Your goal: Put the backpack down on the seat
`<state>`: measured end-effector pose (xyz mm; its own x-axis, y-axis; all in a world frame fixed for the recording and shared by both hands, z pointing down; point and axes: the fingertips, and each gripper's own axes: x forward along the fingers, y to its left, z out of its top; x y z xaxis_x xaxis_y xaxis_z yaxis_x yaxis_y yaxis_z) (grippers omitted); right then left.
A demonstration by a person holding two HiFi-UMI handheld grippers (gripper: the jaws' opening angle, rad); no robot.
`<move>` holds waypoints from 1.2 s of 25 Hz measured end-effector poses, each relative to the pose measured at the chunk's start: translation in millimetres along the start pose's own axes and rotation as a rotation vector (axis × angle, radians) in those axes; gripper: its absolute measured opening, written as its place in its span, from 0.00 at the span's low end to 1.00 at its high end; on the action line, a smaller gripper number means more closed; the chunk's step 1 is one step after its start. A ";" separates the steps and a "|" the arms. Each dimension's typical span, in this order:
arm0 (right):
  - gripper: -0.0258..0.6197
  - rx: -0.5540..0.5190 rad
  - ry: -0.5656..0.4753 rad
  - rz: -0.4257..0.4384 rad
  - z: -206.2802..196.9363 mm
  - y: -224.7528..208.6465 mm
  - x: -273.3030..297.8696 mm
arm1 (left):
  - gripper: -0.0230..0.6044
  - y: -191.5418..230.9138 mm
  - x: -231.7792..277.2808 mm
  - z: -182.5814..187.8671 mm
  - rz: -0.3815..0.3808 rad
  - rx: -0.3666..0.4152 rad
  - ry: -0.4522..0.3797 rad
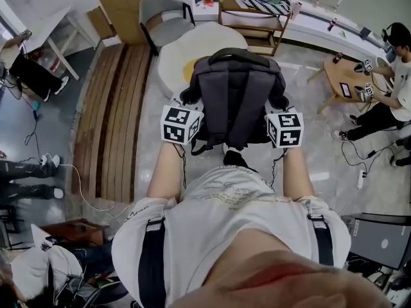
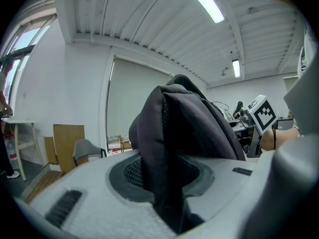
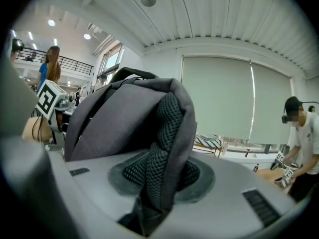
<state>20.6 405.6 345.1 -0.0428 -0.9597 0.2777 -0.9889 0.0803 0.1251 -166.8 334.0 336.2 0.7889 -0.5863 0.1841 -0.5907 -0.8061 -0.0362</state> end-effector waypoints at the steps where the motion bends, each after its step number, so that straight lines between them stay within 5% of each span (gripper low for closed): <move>1: 0.23 0.002 -0.001 0.004 -0.9 -3.3 6.7 | 0.22 3.1 6.6 -0.7 0.000 0.002 0.003; 30: 0.23 -0.035 -0.022 0.179 50.3 -136.5 260.2 | 0.22 131.8 228.3 30.5 0.136 -0.031 0.054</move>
<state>137.3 131.4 352.4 -0.2213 -0.9347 0.2780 -0.9596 0.2596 0.1088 -59.4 91.5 343.5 0.6914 -0.6843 0.2318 -0.6972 -0.7161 -0.0344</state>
